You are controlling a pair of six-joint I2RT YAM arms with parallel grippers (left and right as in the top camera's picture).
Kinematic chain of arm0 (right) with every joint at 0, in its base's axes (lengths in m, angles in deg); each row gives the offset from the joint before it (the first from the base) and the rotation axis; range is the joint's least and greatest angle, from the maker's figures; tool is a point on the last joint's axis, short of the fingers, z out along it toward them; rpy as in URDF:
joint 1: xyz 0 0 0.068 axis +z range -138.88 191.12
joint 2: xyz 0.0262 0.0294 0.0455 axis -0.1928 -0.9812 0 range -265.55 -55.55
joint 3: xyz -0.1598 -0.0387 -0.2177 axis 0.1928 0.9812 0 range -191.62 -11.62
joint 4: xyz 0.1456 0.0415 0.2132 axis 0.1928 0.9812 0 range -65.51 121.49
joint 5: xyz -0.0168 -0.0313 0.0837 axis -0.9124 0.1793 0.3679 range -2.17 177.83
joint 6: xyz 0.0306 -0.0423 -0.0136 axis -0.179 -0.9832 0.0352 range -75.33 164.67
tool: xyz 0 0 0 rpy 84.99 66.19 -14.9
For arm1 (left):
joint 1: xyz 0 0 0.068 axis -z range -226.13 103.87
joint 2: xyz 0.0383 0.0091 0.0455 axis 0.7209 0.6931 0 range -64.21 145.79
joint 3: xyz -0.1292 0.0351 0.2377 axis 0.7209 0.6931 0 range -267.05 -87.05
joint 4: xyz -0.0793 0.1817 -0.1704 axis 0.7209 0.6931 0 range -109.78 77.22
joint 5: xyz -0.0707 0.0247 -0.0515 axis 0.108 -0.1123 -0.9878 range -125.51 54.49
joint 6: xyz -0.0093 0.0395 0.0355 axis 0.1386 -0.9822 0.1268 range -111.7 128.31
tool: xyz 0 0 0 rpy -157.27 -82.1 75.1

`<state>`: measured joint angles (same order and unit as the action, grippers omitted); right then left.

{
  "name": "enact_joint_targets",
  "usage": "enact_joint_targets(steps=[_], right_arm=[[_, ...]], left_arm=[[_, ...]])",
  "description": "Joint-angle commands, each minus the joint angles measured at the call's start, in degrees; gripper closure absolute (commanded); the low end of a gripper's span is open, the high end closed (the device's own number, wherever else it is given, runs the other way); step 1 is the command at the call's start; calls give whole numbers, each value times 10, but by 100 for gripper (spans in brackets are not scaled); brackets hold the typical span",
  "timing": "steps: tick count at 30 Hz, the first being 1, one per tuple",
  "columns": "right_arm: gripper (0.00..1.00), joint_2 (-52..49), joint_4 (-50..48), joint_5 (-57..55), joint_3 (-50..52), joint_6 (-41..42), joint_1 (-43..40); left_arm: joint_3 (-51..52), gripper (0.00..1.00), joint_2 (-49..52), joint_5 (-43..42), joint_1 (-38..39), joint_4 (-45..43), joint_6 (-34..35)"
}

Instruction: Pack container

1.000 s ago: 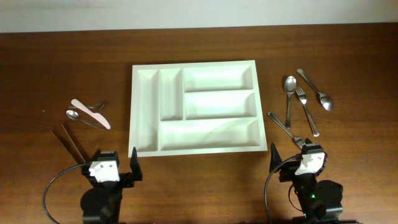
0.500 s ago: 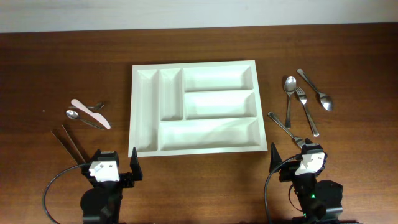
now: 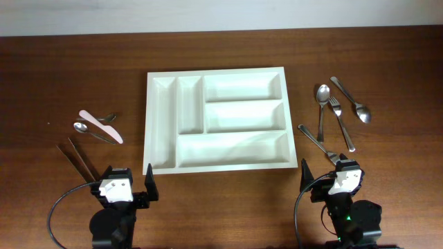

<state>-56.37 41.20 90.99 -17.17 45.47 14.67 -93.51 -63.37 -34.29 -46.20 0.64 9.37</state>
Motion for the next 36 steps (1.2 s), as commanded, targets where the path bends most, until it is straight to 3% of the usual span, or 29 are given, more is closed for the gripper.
enact_joint_targets(steps=[1,27,32,36], right_arm=[[1,6,2,9,4,-6,6],[1,6,2,9,4,-6,6],[1,6,-12,-53,4,-5,6],[1,6,-56,-56,-5,74,5]], left_arm=[[2,1,-5,-9,2,0,-9],[2,1,-5,-9,2,0,-9],[2,1,-5,-9,2,0,-9],[2,1,-5,-9,2,0,-9]])
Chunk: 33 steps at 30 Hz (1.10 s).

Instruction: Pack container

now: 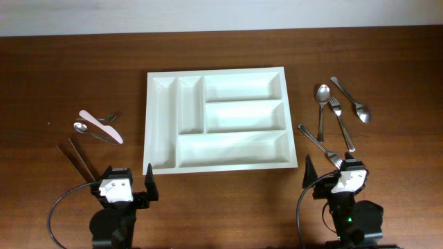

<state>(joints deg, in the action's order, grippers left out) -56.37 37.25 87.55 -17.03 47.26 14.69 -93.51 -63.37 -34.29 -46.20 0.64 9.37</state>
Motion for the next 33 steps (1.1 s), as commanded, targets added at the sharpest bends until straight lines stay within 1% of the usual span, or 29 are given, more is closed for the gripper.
enact_joint_targets(steps=[1,3,6,7,8,10,11,15,16,17,18,19,20,22,24,25,27,31,33], right_arm=[[1,6,-15,-21,-17,69,5],[1,3,2,-19,-46,76,5],[1,-23,48,-19,-127,75,5],[1,-42,70,-19,-168,72,5],[1,-83,112,-20,-240,66,5],[1,-137,160,-20,-314,52,5],[1,-198,214,-26,-388,47,5],[1,-367,382,-48,-578,47,5],[0,-431,446,-49,-648,41,5],[1,-457,473,-50,-676,33,5],[1,-541,562,-57,-767,-38,4],[1,-604,614,-71,-829,-97,4],[1,-640,634,-84,-861,-114,4],[1,-695,649,-108,-904,-113,-8],[1,-739,648,-106,-928,-106,-38],[1,-765,642,-94,-938,-88,-68],[1,-811,627,-8,-942,-68,-141],[1,-889,614,181,-942,-68,-268],[1,-930,602,243,-942,-69,-315]], left_arm=[[2,1,-5,-9,2,0,-9],[2,1,-5,-9,2,0,-9],[2,1,-5,-9,2,0,-9],[2,1,-5,-9,2,0,-9],[2,1,-5,-9,2,0,-9],[2,1,-5,-9,2,0,-9],[2,1,-5,-9,2,0,-9],[2,1,-5,-9,2,0,-9],[2,1,-5,-9,2,0,-9],[2,1,-5,-9,2,0,-9],[2,1,-5,-9,2,0,-9],[2,1,-5,-9,2,0,-9],[2,1,-5,-9,2,0,-9],[2,1,-5,-9,2,0,-9],[2,1,-5,-9,2,0,-9],[2,1,-5,-9,2,0,-9],[2,1,-5,-9,2,0,-9],[2,1,-5,-9,2,0,-9],[2,1,-5,-9,2,0,-9]])
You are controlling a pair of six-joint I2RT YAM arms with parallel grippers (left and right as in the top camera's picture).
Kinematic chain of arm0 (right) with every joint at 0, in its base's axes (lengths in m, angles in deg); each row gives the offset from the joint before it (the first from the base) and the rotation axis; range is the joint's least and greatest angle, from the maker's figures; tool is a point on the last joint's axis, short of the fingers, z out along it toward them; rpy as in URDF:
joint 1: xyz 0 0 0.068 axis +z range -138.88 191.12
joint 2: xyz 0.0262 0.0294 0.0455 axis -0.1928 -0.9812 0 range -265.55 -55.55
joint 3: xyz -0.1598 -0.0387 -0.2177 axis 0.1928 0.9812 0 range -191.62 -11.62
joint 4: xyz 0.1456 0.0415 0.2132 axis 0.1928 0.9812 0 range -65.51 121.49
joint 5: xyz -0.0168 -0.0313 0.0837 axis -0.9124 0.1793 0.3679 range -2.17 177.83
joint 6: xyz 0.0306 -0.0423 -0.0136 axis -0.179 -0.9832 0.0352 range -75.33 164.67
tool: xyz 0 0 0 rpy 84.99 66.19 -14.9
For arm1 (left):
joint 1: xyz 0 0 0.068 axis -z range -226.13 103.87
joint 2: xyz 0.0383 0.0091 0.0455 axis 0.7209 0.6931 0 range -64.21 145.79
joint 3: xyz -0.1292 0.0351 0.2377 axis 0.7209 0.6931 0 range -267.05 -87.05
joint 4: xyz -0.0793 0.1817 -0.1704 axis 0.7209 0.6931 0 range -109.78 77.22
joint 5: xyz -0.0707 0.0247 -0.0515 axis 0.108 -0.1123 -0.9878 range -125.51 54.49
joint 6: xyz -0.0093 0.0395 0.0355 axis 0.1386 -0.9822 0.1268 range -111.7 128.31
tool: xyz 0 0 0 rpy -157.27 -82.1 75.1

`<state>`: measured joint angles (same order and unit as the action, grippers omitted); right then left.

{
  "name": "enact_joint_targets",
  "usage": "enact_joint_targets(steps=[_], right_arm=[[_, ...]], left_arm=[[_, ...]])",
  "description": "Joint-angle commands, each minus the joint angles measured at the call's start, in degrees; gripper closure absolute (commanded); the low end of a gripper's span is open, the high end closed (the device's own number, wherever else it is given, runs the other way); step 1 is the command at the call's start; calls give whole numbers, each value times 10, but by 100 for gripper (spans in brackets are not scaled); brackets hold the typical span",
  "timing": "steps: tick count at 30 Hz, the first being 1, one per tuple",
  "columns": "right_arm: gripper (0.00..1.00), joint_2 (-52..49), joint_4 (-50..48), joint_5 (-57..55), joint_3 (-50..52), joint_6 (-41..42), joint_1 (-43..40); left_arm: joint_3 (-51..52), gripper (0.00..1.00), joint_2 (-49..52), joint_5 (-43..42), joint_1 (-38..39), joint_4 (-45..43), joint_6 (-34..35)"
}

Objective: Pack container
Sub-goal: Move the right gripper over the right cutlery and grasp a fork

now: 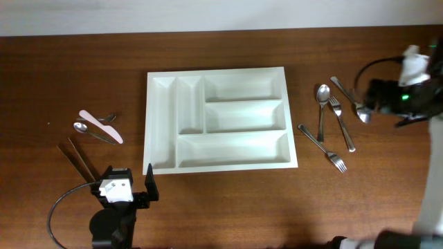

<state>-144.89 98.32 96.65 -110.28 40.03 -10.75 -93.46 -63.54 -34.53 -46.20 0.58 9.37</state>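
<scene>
The white cutlery tray (216,119) lies mid-table with all its compartments bare. To its right lie a spoon (321,104), a fork (341,124), a second fork (322,147) and another spoon (363,115). My right gripper (365,104) hovers over that far-right spoon, reaching in from the right edge; it is blurred and its jaws do not show. My left gripper (128,185) rests open at the front left, holding nothing.
On the left of the tray lie a pink knife (101,126), a small spoon (91,131), another small metal piece (108,119) and a pair of chopsticks (79,159). A cable loops beside the left arm's base.
My right arm has left its resting place at the front right and now reaches in from the right edge, gripper over the far-right spoon. The cutlery, tray and left arm are unmoved.
Both grippers first rested at the table's front edge, tray bare, cutlery on both sides. The right gripper had shifted slightly right by the second moment. Now it is up over the right-hand cutlery; nothing has been moved.
</scene>
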Motion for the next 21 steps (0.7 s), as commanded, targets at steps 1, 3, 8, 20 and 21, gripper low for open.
enact_joint_targets(steps=[1,3,8,20,21], right_arm=[[1,-59,-15,174,-10,2,-74],[1,-91,-30,217,-10,-28,-95],[1,-175,-116,284,-10,-37,-103],[2,-300,-189,142,-10,-142,-46],[1,-301,-174,148,-10,-142,-36]], left_arm=[[2,1,-3,-6,2,1,-9],[2,1,-3,-6,2,1,-9],[2,1,-3,-6,2,1,-9],[2,1,-3,-6,2,1,-9],[2,1,-3,-6,2,1,-9]])
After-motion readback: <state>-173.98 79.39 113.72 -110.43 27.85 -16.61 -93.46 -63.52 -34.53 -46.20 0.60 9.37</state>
